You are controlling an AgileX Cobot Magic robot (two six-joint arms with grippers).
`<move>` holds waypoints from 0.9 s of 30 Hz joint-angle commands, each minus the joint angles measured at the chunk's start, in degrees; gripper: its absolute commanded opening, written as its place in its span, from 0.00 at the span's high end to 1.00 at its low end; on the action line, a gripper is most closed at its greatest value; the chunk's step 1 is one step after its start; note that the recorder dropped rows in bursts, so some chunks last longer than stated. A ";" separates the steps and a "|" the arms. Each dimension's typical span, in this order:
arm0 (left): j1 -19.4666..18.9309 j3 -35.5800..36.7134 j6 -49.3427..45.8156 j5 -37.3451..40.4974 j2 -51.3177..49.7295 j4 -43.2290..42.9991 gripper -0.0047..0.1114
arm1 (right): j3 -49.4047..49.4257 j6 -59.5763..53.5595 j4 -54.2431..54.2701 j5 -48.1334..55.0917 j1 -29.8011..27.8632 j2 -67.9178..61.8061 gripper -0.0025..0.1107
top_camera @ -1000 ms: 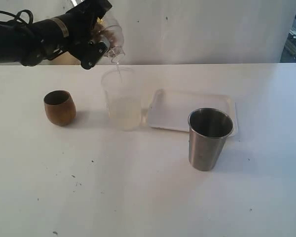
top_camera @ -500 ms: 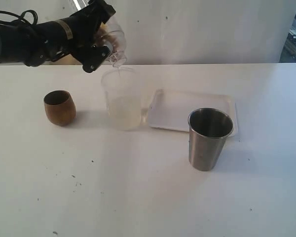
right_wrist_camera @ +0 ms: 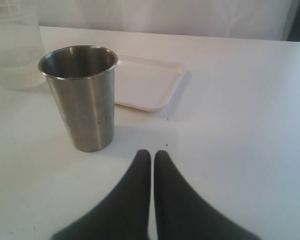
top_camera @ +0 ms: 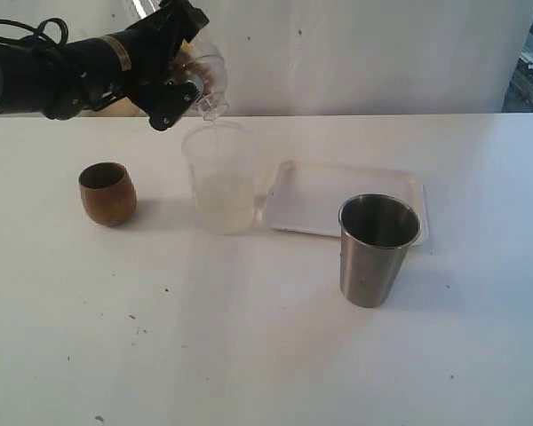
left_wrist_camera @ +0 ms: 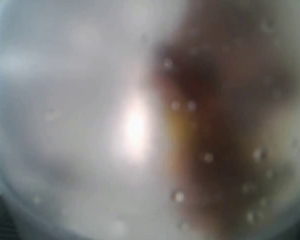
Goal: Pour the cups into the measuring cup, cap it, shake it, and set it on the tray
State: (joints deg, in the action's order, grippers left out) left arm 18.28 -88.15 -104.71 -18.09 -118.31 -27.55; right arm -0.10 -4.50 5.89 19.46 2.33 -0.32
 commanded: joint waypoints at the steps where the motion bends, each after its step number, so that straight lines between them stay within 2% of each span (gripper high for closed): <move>1: 0.11 -0.52 -4.02 -2.47 0.75 -0.05 0.96 | 0.10 0.23 0.05 -0.22 -0.11 0.32 0.96; 5: 0.11 -0.52 -11.94 -3.37 0.75 -0.05 0.96 | 0.10 0.23 0.05 -0.22 -0.11 0.32 0.96; 20: 1.54 -0.52 -12.20 -4.91 0.75 -0.33 0.96 | 0.10 0.23 0.05 -0.22 -0.11 0.32 0.96; 27: 1.88 -0.52 -13.66 -8.16 0.75 -3.86 0.96 | 0.10 0.23 0.05 -0.22 -0.11 0.32 0.96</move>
State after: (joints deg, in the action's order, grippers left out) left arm 19.94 -88.21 -117.99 -22.87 -118.31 -29.76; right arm -0.10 -4.51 5.89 19.46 2.33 -0.32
